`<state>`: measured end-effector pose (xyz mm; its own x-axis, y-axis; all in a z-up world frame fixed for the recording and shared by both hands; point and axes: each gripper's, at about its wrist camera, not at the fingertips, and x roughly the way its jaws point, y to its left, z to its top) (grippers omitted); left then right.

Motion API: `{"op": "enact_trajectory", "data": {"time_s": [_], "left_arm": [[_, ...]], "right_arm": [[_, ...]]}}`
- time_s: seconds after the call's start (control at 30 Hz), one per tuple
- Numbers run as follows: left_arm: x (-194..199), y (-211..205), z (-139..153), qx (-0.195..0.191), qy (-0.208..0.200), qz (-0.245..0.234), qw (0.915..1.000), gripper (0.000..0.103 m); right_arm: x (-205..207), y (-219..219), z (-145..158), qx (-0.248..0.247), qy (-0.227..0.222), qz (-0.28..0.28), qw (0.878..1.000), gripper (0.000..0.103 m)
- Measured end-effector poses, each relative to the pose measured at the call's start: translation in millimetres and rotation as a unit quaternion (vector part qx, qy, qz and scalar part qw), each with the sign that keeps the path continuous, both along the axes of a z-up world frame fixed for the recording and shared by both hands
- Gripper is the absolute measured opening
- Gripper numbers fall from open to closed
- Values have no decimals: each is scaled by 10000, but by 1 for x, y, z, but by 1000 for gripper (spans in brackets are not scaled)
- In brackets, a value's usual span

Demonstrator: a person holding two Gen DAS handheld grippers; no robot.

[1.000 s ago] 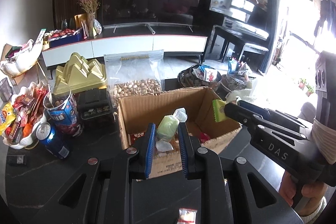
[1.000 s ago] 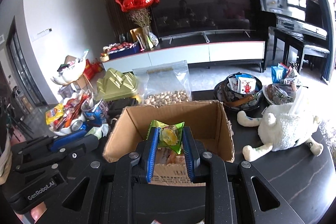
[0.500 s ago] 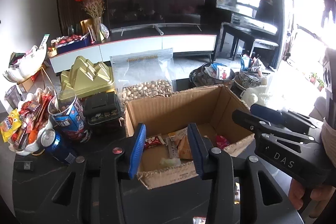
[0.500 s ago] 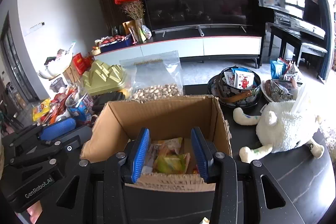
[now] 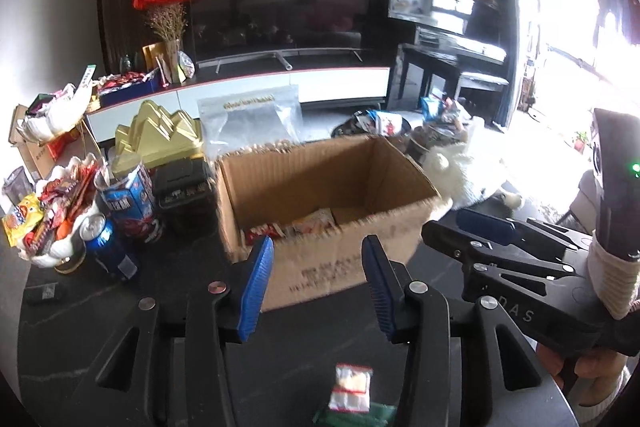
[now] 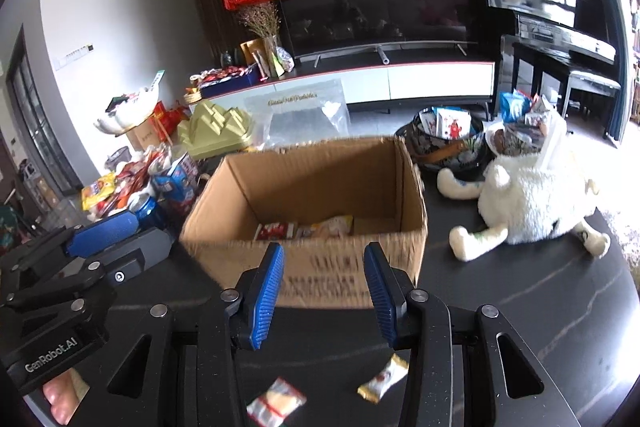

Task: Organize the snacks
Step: 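Move both open tools back from the box to the table, then grasp the white-red packet lying on the green bag with the left tool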

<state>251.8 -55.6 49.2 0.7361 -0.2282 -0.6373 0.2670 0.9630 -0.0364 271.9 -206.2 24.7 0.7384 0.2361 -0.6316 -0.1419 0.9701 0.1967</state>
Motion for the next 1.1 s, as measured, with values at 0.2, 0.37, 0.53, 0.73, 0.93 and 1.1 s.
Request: {"op": "enact_trajectory", "data": {"time_s": [0.2,0.37,0.53,0.73,0.93,1.1], "left_arm": [[-19,-11,-16,-5,196,-76,9998,46],[-28,-14,-33,11,382,-122,9992,47],[-37,-17,-60,42,624,-152,9979,49],[-44,-16,-96,96,976,-236,9949,50],[-47,-19,-122,145,1210,-346,9919,50],[-44,-22,-141,168,1404,-445,9890,52]], "right_arm": [[-20,-10,-17,106,213,-48,9997,43],[-33,-14,-34,98,352,-101,9993,43],[-44,-18,-59,86,529,-196,9984,43],[-53,-19,-87,50,794,-204,9966,43],[-55,-18,-110,-8,1047,-247,9942,43],[-53,-14,-130,-31,1311,-218,9911,43]]}}
